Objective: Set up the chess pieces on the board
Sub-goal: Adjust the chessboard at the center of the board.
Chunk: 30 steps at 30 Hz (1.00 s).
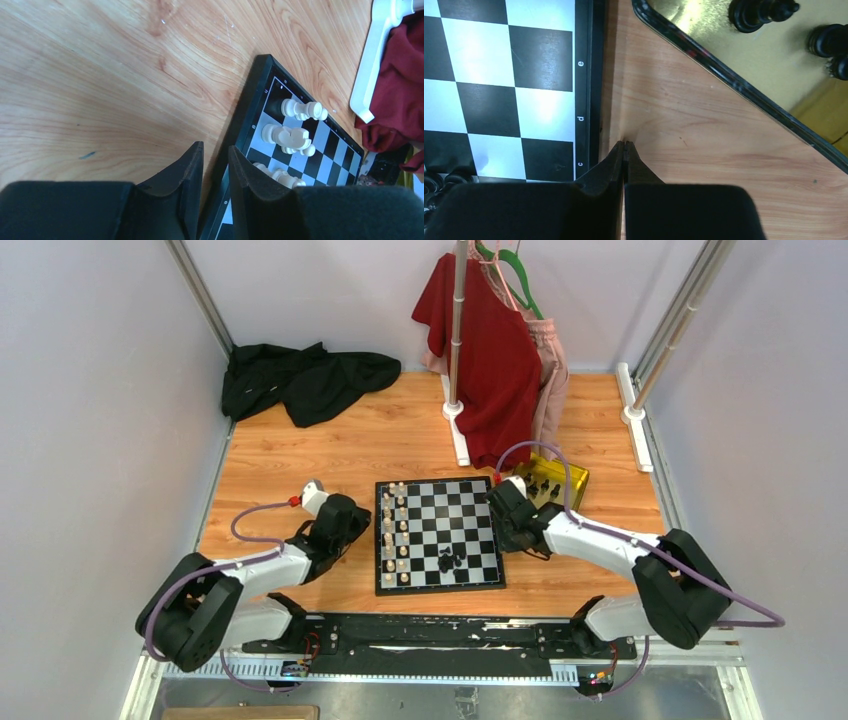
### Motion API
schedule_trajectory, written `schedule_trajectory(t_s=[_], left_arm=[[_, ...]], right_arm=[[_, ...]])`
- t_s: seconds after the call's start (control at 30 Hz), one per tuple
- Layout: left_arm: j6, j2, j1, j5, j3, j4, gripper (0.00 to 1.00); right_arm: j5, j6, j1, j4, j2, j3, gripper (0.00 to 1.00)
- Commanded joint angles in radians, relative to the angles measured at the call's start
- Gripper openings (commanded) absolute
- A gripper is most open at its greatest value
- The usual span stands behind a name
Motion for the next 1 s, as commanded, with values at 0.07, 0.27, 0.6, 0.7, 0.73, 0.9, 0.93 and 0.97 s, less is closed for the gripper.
schedule_trajectory(t_s=[0.07,0.27,0.6,0.7,0.73,0.9,0.93,0.97], left_arm=[[-0.028,0.057,0.000,0.047,0.027,0.091,0.30],[-0.023,0.110,0.000,0.051,0.034,0.131,0.29],[-0.005,0.164,0.000,0.043,0.057,0.183,0.29],[0.004,0.169,0.001,0.035,0.066,0.184,0.29],[0.005,0.171,0.001,0.032,0.069,0.184,0.29],[0.012,0.180,0.015,0.028,0.070,0.195,0.29],[0.014,0.183,0.021,0.032,0.071,0.198,0.29],[0.016,0.186,0.026,0.036,0.072,0.201,0.29]], right_arm=[[-0.010,0.026,0.042,0.032,0.037,-0.003,0.00],[-0.010,0.038,0.070,0.038,0.070,0.012,0.00],[-0.007,0.059,0.106,0.037,0.102,0.039,0.00],[-0.005,0.065,0.113,0.038,0.112,0.047,0.00],[-0.004,0.067,0.114,0.038,0.115,0.048,0.00],[-0.004,0.070,0.118,0.046,0.129,0.053,0.00],[-0.003,0.071,0.118,0.047,0.132,0.053,0.00],[-0.001,0.071,0.118,0.047,0.134,0.055,0.00]])
